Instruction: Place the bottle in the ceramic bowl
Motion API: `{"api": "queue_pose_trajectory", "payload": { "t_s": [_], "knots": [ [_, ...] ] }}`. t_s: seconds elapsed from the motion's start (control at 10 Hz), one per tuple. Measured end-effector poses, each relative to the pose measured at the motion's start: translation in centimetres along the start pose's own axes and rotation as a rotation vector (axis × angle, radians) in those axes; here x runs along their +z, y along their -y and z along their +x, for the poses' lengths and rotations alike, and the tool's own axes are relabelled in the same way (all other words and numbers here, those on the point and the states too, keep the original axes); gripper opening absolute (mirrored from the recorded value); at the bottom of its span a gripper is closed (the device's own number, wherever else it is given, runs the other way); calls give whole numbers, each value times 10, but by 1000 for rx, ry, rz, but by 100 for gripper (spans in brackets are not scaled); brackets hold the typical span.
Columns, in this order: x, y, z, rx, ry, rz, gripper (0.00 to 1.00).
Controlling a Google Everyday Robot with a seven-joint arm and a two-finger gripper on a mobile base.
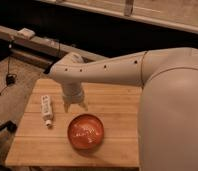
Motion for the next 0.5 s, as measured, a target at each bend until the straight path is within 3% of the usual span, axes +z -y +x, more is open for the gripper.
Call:
{"api": "queue_pose_trajectory", "payload": {
  "t_s": [0.3, 0.5],
  "knots": [
    [-1, -2, -1, -11, 1, -3, 65],
    [-1, -21, -7, -46, 2, -11, 65]
  ]
}}
